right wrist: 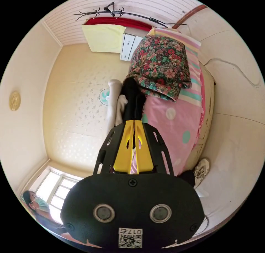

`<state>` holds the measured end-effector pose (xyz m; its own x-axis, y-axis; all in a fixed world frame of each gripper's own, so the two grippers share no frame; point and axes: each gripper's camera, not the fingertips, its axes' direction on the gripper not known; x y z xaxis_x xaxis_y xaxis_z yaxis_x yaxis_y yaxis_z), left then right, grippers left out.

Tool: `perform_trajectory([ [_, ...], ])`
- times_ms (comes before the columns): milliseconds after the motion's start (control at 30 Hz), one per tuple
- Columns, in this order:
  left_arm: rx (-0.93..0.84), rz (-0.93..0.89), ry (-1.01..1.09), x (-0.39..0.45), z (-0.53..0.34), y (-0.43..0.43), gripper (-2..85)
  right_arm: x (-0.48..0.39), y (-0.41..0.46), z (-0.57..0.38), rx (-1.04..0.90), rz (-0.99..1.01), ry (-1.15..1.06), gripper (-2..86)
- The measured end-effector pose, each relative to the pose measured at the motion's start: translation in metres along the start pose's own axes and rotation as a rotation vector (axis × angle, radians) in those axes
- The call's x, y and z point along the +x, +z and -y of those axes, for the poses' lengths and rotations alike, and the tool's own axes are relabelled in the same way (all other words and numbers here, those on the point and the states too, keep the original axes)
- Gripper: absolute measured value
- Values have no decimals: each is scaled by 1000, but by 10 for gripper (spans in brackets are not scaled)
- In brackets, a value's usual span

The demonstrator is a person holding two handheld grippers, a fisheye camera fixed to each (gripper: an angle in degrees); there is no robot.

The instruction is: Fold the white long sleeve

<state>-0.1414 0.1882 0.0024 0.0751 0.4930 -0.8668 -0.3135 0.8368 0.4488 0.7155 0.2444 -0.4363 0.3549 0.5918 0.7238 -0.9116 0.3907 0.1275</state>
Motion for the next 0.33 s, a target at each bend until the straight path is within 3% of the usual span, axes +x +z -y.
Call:
perform_trajectory([
  [233, 429, 633, 44, 8, 38, -140, 121, -39, 16, -131, -331, -35, -260, 4],
  [333, 619, 711, -34, -2, 50, -208, 124, -73, 32, -175, -359, 144, -324, 4],
])
